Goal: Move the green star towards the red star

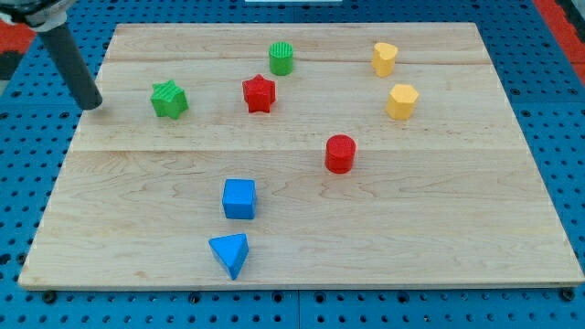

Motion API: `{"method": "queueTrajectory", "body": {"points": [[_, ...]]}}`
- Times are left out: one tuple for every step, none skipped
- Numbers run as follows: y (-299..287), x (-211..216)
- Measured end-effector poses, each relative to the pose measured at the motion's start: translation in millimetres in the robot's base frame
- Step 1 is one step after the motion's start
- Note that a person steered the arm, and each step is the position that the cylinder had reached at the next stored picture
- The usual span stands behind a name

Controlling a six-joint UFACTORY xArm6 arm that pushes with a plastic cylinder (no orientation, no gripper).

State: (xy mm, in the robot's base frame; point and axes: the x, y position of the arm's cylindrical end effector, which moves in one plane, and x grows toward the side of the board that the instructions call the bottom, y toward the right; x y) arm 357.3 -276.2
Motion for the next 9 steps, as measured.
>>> {"method": "queueTrajectory", "body": {"points": [[13.3,-8.4],[77.6,12.0],[95.5,47.1],[78.5,46.7],[70.4,8.0],[74.4,-14.7],[109.8,30.3],[135.2,48.1],[147.9,52.4]]}}
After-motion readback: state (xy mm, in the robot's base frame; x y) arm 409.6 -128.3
